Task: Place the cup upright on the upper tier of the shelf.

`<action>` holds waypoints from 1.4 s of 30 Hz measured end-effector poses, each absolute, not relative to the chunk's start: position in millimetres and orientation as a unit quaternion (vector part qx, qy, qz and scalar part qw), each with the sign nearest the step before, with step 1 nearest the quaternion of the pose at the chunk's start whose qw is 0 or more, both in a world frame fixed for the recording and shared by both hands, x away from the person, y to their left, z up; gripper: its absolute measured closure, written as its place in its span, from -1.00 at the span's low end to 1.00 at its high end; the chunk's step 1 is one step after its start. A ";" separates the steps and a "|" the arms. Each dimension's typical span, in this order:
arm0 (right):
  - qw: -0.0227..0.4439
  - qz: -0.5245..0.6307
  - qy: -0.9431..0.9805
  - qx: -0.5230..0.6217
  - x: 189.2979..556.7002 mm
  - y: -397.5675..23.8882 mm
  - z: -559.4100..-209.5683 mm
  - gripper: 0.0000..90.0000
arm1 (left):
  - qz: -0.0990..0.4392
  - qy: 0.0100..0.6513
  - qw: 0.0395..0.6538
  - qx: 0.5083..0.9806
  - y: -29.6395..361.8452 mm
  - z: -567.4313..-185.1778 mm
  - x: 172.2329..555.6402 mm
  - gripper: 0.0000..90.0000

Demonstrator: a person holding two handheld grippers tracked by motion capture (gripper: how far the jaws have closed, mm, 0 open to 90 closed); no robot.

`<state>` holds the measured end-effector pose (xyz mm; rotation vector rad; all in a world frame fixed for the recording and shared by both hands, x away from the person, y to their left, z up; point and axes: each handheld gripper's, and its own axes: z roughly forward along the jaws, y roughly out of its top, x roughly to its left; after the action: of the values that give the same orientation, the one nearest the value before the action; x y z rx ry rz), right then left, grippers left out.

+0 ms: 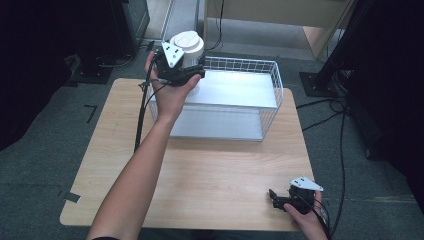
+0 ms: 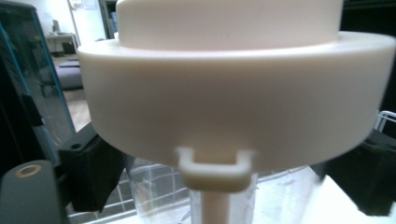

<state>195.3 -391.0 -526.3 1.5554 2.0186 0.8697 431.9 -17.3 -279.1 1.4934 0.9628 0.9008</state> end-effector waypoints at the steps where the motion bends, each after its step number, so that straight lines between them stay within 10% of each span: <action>1: 0.223 0.315 0.731 0.563 195.3 -391.0 -526.3 -1.00 | 0.378 0.406 0.545 0.629 -16.9 -278.5 431.3 -0.92; 42: 0.223 0.314 0.731 0.563 195.3 -391.0 -526.3 -1.00 | 0.362 0.392 0.535 0.655 2.6 -316.9 379.6 -1.00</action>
<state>195.3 -391.0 -526.3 1.5535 2.0194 0.8678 379.6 2.6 -316.9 1.5600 0.9345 0.8625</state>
